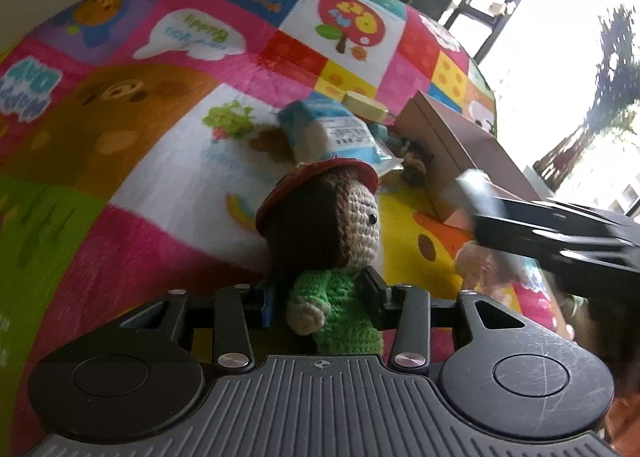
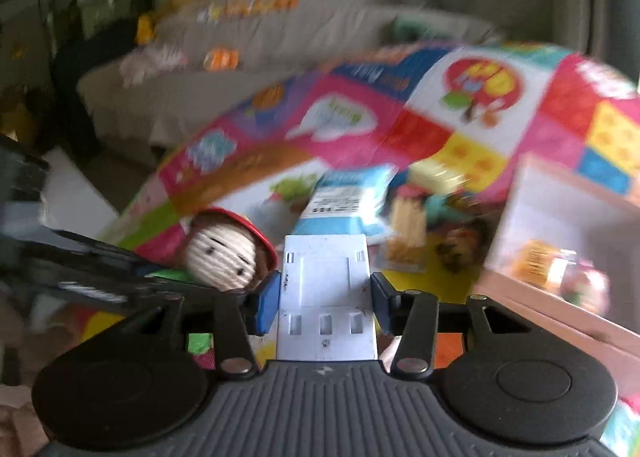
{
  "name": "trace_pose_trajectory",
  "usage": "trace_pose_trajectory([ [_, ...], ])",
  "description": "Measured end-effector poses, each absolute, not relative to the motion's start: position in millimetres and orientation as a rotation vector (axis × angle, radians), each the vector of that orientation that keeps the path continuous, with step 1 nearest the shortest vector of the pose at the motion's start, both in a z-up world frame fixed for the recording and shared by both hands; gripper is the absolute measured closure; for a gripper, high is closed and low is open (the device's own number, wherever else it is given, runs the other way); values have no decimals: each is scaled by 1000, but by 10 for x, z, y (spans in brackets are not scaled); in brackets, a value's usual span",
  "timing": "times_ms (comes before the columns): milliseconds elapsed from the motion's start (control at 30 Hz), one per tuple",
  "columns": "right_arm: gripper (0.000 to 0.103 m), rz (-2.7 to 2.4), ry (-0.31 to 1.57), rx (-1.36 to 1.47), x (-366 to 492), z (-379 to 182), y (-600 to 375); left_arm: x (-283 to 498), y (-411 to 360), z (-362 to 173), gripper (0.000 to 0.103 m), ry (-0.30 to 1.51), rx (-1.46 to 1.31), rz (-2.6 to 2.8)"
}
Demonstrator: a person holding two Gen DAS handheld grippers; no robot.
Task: Organize objects
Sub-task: 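Grasp the white plastic case with the right tool while left tool holds the doll, then lower the crocheted doll into the pink box and open the left tool, then carry the white case into the pink box and open the right tool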
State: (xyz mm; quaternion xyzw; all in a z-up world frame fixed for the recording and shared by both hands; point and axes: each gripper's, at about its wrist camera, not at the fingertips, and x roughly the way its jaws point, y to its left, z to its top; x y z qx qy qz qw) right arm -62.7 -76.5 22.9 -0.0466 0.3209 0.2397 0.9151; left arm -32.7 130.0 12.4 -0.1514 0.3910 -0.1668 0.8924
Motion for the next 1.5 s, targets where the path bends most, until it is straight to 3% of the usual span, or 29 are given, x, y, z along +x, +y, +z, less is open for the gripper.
trace_pose_trajectory([
  [267, 56, 250, 545, 27, -1424, 299, -1710, -192, 825, 686, 62, 741, -295, -580],
  [433, 56, 121, 499, 164, -1584, 195, -2150, 321, 35, 1074, 62, 710, -359, -725],
  [733, 56, 25, 427, 238, -1657, 35, -2431, 1342, -1307, 342, 61, 865, -418, -641],
  [900, 56, -42, 433, 206, -1656, -121, -2565, 1257, -1433, 175, 55, 925, -366, -616],
  [1133, 56, -36, 458, 245, -1471, -268, -2605, 878, -1244, 551, 57, 731, -243, -624],
  [1267, 56, -37, 464, 244, -1493, -313, -2610, 754, -1133, 617, 58, 796, -274, -724],
  [1400, 56, -42, 482, 267, -1491, -354, -2599, 894, -1323, 399, 68, 915, -237, -746],
  [1467, 56, -51, 483, 270, -1510, -341, -2594, 920, -1390, 340, 86, 895, -205, -701],
  [1500, 56, -57, 480, 266, -1528, -327, -2596, 938, -1379, 336, 85, 896, -215, -716],
])
